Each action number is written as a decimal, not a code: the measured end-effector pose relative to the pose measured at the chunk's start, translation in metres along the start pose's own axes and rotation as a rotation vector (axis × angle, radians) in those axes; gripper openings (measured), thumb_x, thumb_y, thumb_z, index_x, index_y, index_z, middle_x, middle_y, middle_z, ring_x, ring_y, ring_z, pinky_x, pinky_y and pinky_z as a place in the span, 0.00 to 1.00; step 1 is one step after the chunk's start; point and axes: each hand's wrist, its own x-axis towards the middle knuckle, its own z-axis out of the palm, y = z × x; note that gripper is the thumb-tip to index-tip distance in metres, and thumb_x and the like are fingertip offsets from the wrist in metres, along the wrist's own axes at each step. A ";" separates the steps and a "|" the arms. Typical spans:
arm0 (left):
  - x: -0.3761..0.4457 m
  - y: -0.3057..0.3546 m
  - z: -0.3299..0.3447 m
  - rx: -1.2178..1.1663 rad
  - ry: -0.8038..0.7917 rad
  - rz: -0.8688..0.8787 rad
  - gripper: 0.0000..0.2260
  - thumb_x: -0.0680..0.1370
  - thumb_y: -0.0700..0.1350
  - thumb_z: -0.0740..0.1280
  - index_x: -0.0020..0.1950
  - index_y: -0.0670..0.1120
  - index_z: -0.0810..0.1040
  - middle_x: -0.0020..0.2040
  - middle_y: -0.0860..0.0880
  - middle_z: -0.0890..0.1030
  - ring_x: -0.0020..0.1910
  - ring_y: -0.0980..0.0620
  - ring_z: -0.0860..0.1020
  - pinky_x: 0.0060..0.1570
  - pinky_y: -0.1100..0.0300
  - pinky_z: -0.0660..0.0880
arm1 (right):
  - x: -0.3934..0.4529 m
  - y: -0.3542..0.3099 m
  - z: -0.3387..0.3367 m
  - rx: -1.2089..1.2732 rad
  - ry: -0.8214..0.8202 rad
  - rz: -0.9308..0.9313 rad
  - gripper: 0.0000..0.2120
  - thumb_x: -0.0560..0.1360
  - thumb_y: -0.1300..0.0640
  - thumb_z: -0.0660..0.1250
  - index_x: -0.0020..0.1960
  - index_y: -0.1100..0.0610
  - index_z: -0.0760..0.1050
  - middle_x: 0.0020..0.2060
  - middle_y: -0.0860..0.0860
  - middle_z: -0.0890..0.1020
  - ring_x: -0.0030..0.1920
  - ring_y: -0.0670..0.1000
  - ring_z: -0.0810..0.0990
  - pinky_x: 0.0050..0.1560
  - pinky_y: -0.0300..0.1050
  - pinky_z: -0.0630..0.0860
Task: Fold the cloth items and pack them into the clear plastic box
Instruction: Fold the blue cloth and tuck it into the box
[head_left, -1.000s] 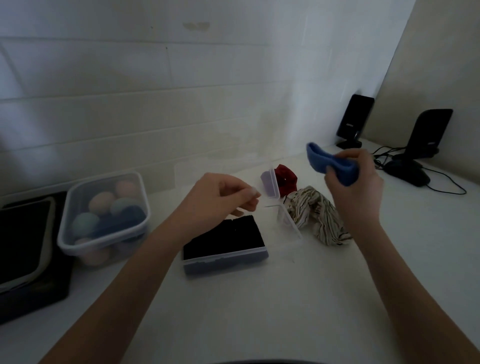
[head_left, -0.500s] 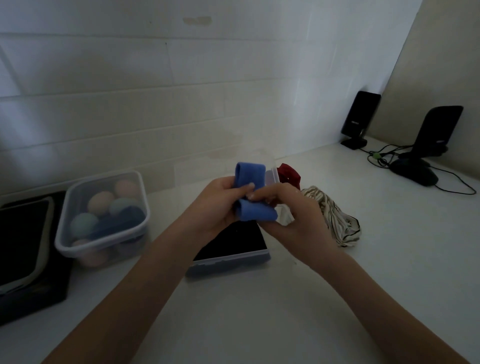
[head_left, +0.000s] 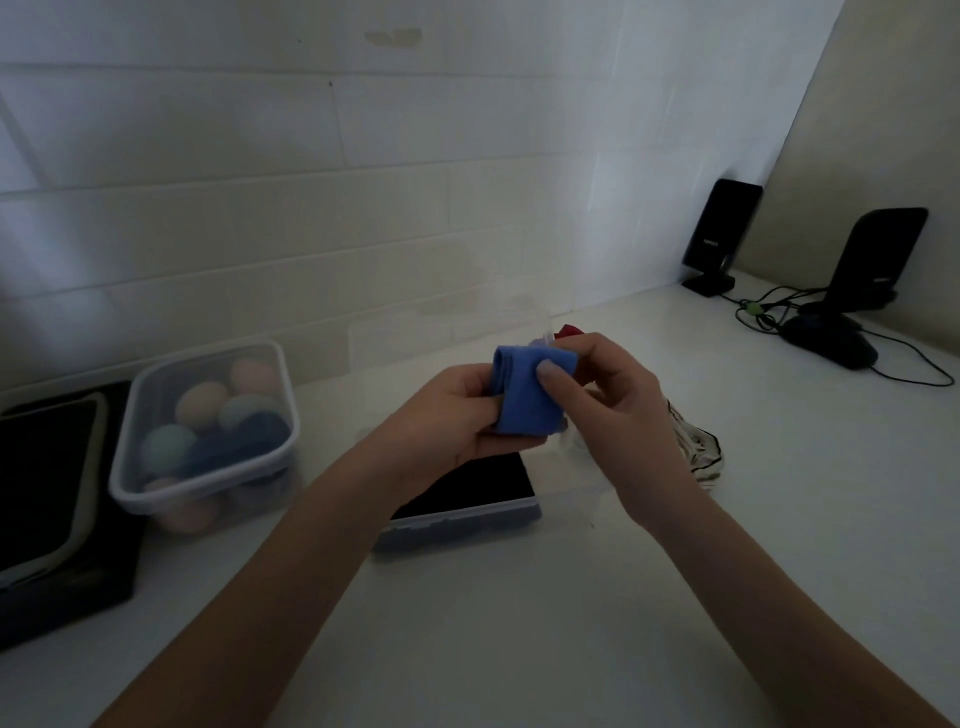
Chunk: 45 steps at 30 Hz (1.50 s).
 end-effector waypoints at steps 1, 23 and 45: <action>-0.001 0.001 0.000 0.011 -0.023 -0.008 0.15 0.79 0.35 0.58 0.65 0.41 0.72 0.59 0.42 0.79 0.52 0.48 0.82 0.49 0.59 0.81 | 0.000 0.000 0.000 -0.018 0.010 0.000 0.02 0.74 0.61 0.67 0.47 0.57 0.78 0.37 0.50 0.79 0.36 0.41 0.76 0.38 0.34 0.75; -0.014 0.006 -0.006 1.051 0.326 0.337 0.08 0.76 0.48 0.65 0.50 0.47 0.81 0.42 0.51 0.81 0.33 0.58 0.77 0.42 0.62 0.76 | 0.012 0.001 -0.024 -0.529 0.042 0.090 0.08 0.75 0.53 0.67 0.48 0.52 0.69 0.34 0.40 0.81 0.41 0.43 0.81 0.46 0.45 0.76; -0.018 -0.014 -0.020 1.327 -0.049 0.145 0.17 0.74 0.48 0.68 0.63 0.55 0.76 0.55 0.50 0.80 0.44 0.57 0.72 0.46 0.63 0.69 | 0.011 -0.003 -0.002 -1.464 -0.596 -0.031 0.09 0.77 0.49 0.60 0.43 0.51 0.63 0.35 0.49 0.73 0.40 0.55 0.75 0.57 0.53 0.62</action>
